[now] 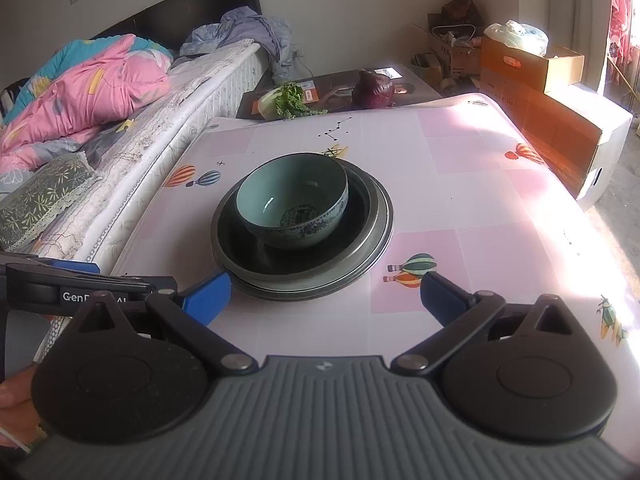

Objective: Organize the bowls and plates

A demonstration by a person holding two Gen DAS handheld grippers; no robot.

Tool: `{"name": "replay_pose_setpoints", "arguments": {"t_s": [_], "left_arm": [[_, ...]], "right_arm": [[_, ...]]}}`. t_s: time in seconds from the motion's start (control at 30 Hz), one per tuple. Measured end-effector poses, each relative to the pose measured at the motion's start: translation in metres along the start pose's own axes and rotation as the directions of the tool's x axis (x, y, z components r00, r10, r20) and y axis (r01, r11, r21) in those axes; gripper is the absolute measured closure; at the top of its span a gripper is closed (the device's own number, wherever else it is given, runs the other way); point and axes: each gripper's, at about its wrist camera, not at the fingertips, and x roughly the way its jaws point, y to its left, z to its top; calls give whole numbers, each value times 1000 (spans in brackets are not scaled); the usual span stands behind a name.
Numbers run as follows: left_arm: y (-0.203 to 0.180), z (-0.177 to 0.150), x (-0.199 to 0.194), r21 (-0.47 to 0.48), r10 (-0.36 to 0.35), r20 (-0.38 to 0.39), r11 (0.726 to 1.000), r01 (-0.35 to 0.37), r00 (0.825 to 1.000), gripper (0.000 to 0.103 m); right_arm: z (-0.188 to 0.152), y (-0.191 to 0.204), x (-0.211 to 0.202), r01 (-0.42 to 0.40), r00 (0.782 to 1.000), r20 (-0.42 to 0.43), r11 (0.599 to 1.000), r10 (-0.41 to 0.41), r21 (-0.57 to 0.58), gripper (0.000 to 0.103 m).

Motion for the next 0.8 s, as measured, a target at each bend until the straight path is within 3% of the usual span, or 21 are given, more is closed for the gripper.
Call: {"name": "replay_pose_setpoints", "arguments": {"t_s": [0.8], "left_arm": [[-1,0,-2,10,3,12,1000,-4,1000,0]], "right_arm": [[-1,-1,3,6,1000,-17,1000,-6,2,1]]}}
